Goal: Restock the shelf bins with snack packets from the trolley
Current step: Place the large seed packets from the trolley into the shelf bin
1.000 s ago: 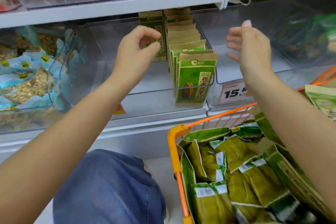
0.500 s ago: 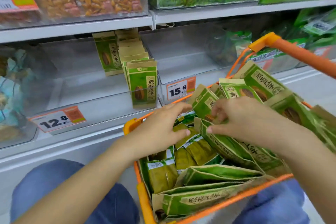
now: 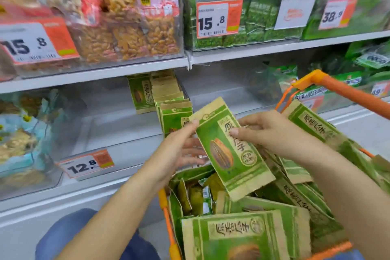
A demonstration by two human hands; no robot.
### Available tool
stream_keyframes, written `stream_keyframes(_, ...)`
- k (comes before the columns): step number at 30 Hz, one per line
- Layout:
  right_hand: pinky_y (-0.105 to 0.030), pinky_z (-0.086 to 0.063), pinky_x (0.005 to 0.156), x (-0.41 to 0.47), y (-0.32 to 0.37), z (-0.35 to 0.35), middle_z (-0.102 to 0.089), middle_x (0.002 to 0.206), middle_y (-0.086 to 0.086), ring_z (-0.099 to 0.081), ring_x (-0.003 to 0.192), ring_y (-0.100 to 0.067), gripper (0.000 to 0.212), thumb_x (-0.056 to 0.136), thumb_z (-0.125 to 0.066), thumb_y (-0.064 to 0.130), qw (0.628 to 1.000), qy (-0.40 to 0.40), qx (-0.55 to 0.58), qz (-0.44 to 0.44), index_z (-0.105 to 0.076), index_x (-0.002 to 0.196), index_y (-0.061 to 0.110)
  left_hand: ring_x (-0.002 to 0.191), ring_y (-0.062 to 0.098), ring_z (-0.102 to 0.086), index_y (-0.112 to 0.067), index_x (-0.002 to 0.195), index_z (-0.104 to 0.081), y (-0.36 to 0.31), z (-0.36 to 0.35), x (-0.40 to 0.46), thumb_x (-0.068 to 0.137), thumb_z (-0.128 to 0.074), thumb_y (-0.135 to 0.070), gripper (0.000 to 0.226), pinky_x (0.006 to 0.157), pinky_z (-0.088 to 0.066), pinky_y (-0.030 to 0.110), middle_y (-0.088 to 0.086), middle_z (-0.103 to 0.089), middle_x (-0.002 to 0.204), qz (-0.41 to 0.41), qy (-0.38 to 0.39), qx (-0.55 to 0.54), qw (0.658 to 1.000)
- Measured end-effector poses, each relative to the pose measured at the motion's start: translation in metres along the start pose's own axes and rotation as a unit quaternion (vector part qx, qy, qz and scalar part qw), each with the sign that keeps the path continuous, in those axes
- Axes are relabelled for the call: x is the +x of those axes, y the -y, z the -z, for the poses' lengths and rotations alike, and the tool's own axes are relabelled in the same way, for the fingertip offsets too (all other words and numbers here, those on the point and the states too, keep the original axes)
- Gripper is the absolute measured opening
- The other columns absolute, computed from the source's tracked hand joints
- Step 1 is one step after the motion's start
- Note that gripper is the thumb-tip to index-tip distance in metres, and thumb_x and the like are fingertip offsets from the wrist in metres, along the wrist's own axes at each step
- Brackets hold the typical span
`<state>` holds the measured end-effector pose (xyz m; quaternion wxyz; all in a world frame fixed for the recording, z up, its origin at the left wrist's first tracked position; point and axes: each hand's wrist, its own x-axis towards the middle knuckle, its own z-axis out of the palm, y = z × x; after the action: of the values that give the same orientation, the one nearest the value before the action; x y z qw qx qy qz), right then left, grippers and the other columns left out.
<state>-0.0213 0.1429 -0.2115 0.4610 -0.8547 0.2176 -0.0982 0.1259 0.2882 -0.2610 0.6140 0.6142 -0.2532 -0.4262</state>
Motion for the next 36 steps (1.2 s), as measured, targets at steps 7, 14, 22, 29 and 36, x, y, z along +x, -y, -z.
stream_keyframes(7, -0.022, -0.047, 0.056, 0.049, 0.010, -0.048, -0.073, 0.072, 0.006, -0.065, 0.062, -0.006, 0.031, 0.087, -0.057, 0.049, 0.999, 0.027, -0.013, -0.015, -0.073, 0.084, 0.023, 0.079, 0.025, -0.062, -0.009, 0.105, -0.069, 0.012, 0.046, -0.005, 0.083, -0.071, -0.033, 0.033, 0.066, -0.043, 0.034, 0.008, -0.072, 0.087, 0.010, -0.093, 0.014, 0.996)
stream_keyframes(14, -0.040, -0.039, 0.093, 0.109, -0.002, -0.076, -0.057, 0.129, -0.002, -0.048, 0.123, -0.025, 0.049, 0.097, -0.036, 0.050, 0.959, -0.229, -0.147, 0.080, -0.049, 0.133, 0.020, 0.044, 0.015, -0.031, -0.016, 0.072, -0.063, -0.006, 0.127, 0.000, 0.091, -0.057, -0.037, 0.029, 0.048, -0.009, 0.023, 0.009, -0.043, 0.071, 0.005, -0.249, -0.011, 0.968)
stream_keyframes(22, -0.037, -0.028, 0.065, 0.145, -0.033, -0.111, -0.064, 0.092, -0.015, -0.057, 0.092, -0.041, 0.068, 0.095, -0.010, 0.062, 0.954, -0.197, -0.220, 0.059, -0.047, 0.130, 0.018, 0.055, 0.006, -0.039, -0.020, 0.086, -0.060, -0.015, 0.206, 0.111, 0.095, -0.058, -0.020, 0.009, 0.044, -0.024, 0.019, -0.007, -0.063, 0.069, 0.020, -0.335, 0.098, 0.937)
stream_keyframes(29, -0.035, -0.025, 0.059, 0.144, -0.033, -0.114, -0.060, 0.089, -0.012, -0.059, 0.084, -0.038, 0.082, 0.083, -0.009, 0.067, 0.920, -0.203, -0.331, 0.060, -0.036, 0.141, 0.015, 0.114, 0.027, -0.058, -0.007, 0.132, -0.049, -0.023, 0.206, 0.186, 0.095, -0.058, -0.026, 0.043, 0.082, -0.051, 0.031, 0.010, -0.058, 0.131, 0.002, -0.371, 0.267, 0.889)
stream_keyframes(36, -0.034, -0.023, 0.058, 0.145, -0.033, -0.116, -0.047, 0.083, -0.003, -0.050, 0.073, -0.030, 0.081, 0.083, -0.010, 0.066, 0.919, -0.206, -0.330, 0.063, -0.037, 0.138, 0.013, 0.110, 0.023, -0.060, -0.008, 0.117, -0.058, 0.003, 0.205, 0.210, 0.092, -0.062, -0.025, 0.031, 0.083, -0.046, 0.027, 0.007, -0.065, 0.119, -0.050, -0.406, 0.304, 0.860)
